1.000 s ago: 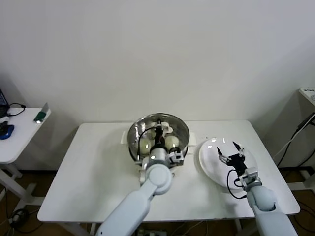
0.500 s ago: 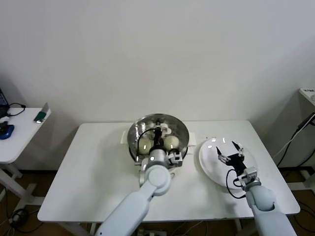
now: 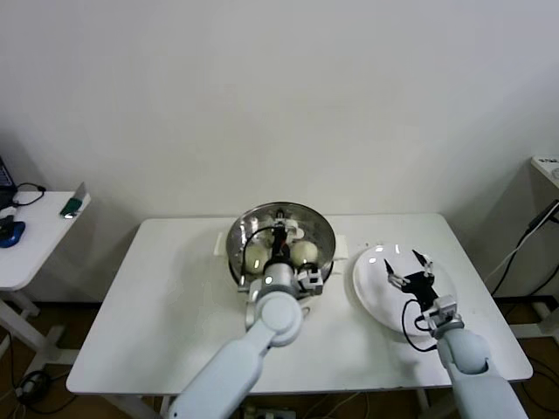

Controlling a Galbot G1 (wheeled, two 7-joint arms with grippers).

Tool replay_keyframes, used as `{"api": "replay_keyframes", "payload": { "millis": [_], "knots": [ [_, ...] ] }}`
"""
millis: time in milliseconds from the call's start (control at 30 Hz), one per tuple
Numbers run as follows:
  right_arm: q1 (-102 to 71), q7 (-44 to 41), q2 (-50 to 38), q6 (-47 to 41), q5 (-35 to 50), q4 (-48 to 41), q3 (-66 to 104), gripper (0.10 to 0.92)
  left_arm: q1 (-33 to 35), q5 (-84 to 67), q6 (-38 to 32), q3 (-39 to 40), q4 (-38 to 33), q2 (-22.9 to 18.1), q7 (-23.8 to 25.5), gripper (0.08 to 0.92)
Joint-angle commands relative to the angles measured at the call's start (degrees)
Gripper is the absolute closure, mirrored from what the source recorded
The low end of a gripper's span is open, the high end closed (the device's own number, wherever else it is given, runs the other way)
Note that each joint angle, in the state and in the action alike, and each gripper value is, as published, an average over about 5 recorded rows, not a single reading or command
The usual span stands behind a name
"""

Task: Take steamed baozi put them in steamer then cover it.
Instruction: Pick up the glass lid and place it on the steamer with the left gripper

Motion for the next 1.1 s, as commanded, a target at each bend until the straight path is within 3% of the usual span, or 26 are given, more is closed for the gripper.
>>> {"api": "replay_keyframes", "payload": {
  "millis": [33,600,1100],
  "knots": [
    [-0.51,0.54,-0.22,-2.27,0.23,1.12,0.42,0.203,0.36,-0.18,2.81,0.09,-2.26,0.72,1.51,0.681],
    [-0.04,1.85,-0.17,-4.27,1.31,1.62,2.52,0.203,2.32,-2.53,2.81,1.87,-11.59,5.6,1.92,0.205],
    [0.38,1.62,-0.78,-4.6,0.87,1.67,3.04,0.203,8.6,-7.81,2.81,-0.05,-21.25,14.87,2.02,0.177]
  ]
}}
